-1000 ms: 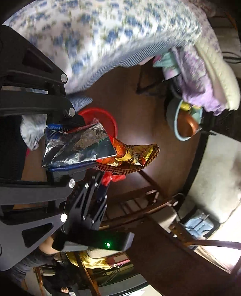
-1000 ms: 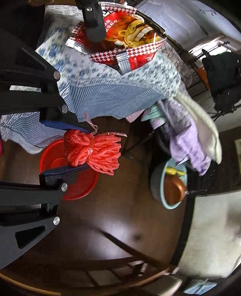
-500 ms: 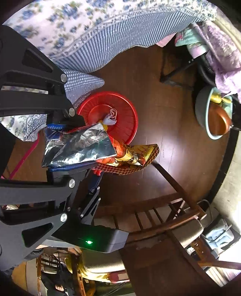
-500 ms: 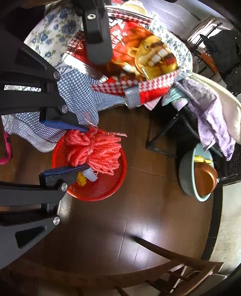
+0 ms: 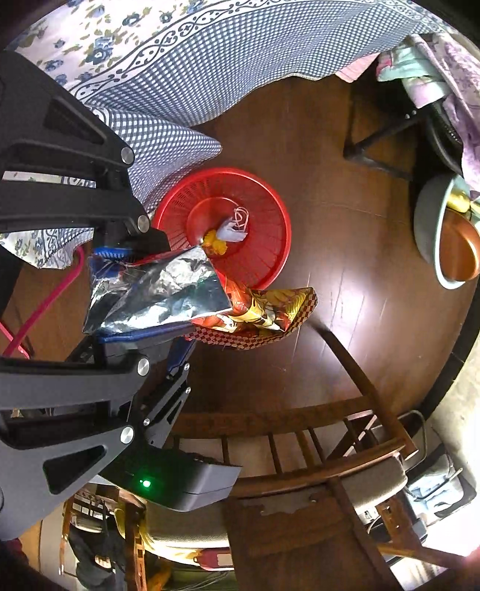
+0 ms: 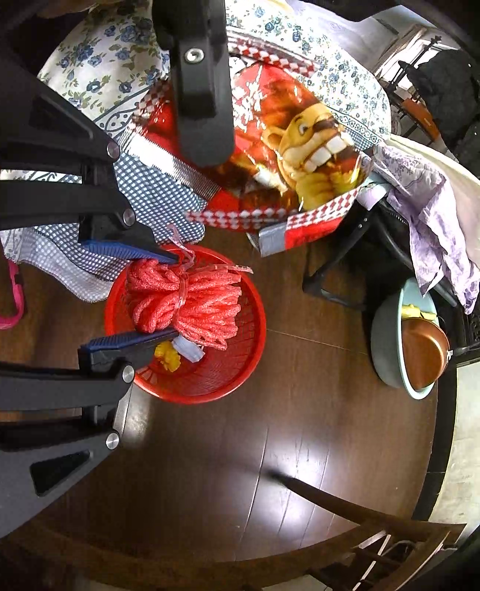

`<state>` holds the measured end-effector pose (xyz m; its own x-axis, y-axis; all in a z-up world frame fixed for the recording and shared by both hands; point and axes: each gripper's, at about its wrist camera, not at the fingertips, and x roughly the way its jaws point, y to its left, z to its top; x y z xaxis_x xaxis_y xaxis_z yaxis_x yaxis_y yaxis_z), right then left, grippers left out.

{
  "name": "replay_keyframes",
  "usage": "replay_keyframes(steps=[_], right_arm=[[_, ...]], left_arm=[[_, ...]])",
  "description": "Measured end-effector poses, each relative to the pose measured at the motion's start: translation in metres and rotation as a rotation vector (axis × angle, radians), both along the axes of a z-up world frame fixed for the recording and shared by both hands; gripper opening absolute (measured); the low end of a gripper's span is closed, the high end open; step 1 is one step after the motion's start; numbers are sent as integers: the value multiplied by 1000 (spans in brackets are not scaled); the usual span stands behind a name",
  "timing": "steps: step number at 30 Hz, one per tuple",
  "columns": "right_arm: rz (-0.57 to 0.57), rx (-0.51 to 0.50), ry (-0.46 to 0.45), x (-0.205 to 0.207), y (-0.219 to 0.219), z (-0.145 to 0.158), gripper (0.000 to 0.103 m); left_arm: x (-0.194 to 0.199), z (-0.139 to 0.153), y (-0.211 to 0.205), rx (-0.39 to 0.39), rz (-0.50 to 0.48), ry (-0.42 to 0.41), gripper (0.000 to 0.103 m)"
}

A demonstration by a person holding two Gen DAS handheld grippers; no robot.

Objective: Collect trash
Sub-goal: 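Drop the snack bag and red mesh bundle into the red wastebasket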

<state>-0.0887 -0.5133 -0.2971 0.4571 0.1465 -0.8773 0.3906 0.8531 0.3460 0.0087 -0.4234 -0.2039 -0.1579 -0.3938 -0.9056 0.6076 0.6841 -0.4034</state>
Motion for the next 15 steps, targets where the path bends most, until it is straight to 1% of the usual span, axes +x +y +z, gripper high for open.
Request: replay_keyframes(steps=[8,9,11,12,13,14,15], right_arm=[[-9,-15,15,4,2,-4,35],[-10,-20,18,4,2,-4,36],[-19,-30,23,6,3,-5,37],[-25,-29,24,7,2,-5,38],[-35,-28,21,7,1,-5,44],[-42,-26,16,7,0,-5,50],[-51,-19,9,7,-1,-5,51]], left_arm=[[3,-5,1,13,21,3,32],[3,-6,1,14,22,7,33],[3,-8,1,16,26,12,38],[4,-9,1,14,33,17,47],[5,-9,2,9,43,24,56],[6,-9,3,0,53,29,62],[8,-9,4,-6,62,28,71]])
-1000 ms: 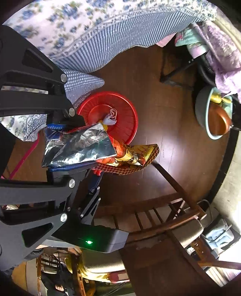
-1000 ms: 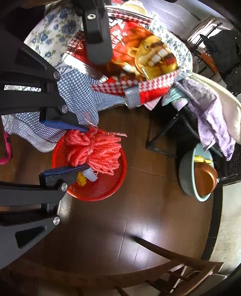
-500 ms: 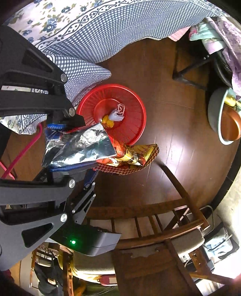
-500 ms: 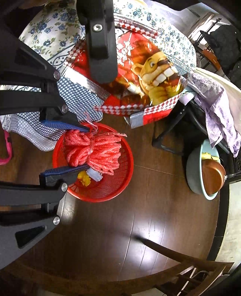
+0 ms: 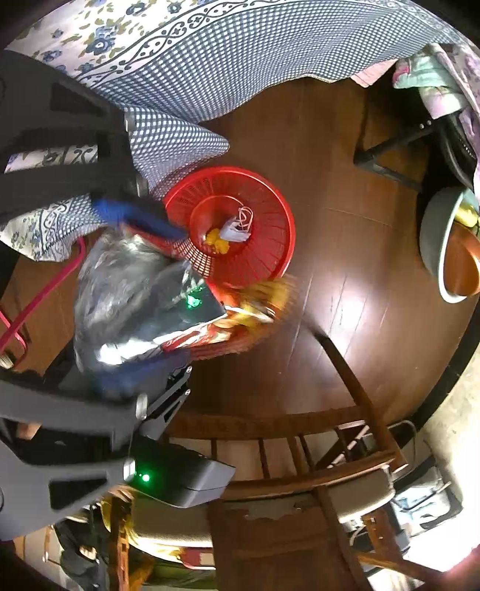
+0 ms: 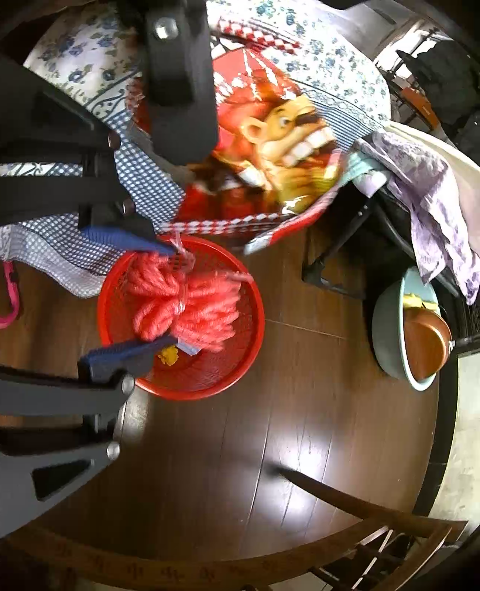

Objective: Collect trash
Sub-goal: 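Drop the snack bag and red mesh bundle into the red wastebasket, then return to the bed and grasp the white medicine box with left gripper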

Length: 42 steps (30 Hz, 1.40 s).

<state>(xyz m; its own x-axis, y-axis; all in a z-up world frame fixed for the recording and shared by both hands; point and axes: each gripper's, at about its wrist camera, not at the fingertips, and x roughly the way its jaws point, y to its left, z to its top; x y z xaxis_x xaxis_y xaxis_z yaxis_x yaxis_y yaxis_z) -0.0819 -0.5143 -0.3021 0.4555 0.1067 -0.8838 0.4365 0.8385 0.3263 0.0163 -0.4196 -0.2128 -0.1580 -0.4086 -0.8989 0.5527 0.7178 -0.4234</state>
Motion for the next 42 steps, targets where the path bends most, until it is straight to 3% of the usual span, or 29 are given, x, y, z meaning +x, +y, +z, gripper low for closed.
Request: replay_keyframes(steps=[10,12,17,18,29,42], right_arm=[[-8,4,-7,-13,3,15,55],[-6,-22,-14,-18,6,26,60],[-19,-86,-47,-28,9,60,90],[-22,-87,-51,-30,9,66,92],[-46,-148,-131,-35,41,139,94],[48,-225,-245,8,122,212,97]], left_arm=[[4,22,9,-45,30,-32,71],[2,32,11,-54,30,-56,71],[-2,63,21,-79,35,-137,76],[-2,71,26,-88,44,-161,78],[-2,143,94,-143,118,-355,85],[14,190,209,-131,294,-490,93]])
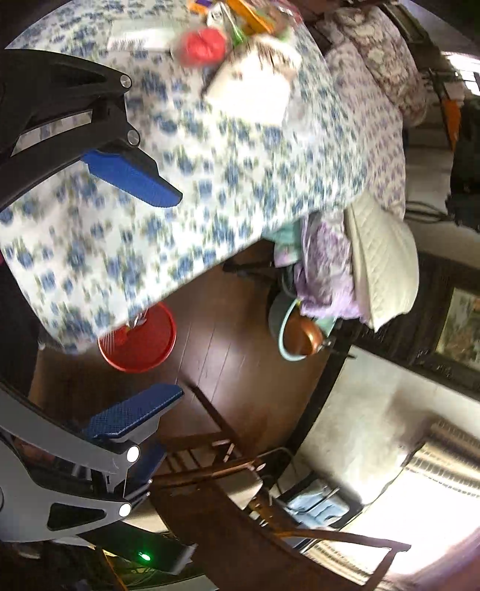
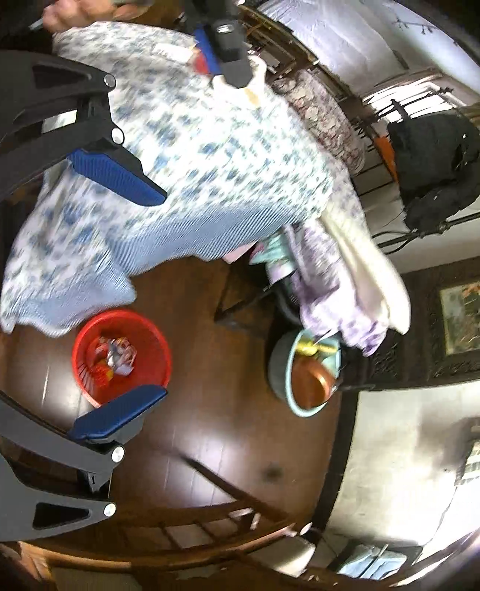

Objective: Collect trash
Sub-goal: 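Return to the bed and grasp the white medicine box with left gripper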

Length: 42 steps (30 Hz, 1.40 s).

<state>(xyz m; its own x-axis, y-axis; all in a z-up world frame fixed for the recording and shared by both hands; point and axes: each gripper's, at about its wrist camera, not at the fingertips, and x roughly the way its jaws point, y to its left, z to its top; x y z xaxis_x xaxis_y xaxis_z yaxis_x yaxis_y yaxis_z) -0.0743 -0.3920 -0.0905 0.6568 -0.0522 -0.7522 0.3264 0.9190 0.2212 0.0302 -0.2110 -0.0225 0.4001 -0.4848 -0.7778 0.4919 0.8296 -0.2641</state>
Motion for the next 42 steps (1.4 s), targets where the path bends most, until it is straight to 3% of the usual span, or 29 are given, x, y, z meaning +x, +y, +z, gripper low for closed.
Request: replay_keyframes(steps=[5,8,14,18,25,32,35,37,38,40,42], right_arm=[[70,-11,-38,31,39,19,97],[126,-24,-58,53,67,26,97],[167,41,-68,90,105,23,97],[223,32,-56,111,133,13,97],[280,52,-30,112,144,-10,97],[319,-12,-48,103,148,-10,97],[324,-47,-57,101,150,-8,97],[323,-55,-71,99,149,-5,97],[322,-52,-77,99,148,-3,97],[317,-36,-92,96,147,0,97],[319,-30,-99,95,147,1,97]], left_arm=[[5,3,41,14,43,-15,93],[16,0,68,-5,71,18,93],[31,3,112,4,162,-12,93],[38,3,143,10,210,-21,93],[49,-22,198,94,294,17,93],[58,-49,208,166,339,76,91],[63,-55,198,195,332,72,84],[63,-63,190,226,307,81,71],[61,-64,185,255,301,48,69],[57,-65,178,311,288,18,54],[57,-63,181,302,308,26,44]])
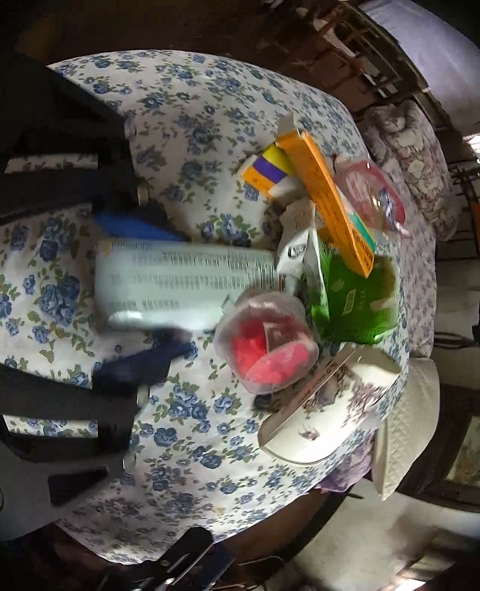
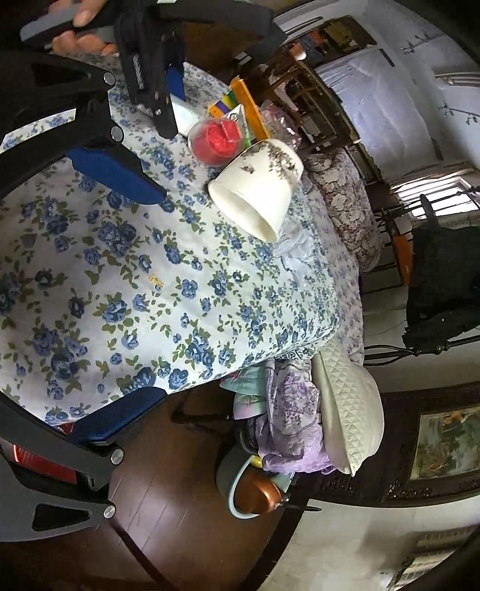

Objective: Collect trash
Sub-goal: 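Return to the bed and grasp the white medicine box with left gripper, then grasp the red plastic cup with the right gripper and lift it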

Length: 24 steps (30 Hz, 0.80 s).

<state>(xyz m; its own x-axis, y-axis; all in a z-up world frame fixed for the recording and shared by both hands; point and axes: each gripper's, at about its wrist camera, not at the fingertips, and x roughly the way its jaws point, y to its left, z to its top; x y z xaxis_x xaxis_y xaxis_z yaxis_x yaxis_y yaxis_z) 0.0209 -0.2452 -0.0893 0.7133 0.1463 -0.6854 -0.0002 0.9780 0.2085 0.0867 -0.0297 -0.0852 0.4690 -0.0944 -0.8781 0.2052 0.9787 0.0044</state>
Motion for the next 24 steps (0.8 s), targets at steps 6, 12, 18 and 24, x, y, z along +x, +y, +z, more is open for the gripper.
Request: replay_keyframes(steps=[6,12,18,24], right_arm=[[52,-11,-1,-1,13,-2,97],[155,9,31,2,41,-5,97],[239,-40,25,14,80,8,97],[274,-87,48,31,105,9,84]], left_arm=[[-13,41,17,-126,51,-84,44],[-26,82,25,-180,65,-235,44],[-21,84,35,-248,77,-208,44],[-20,83,40,-285,101,-190,44]])
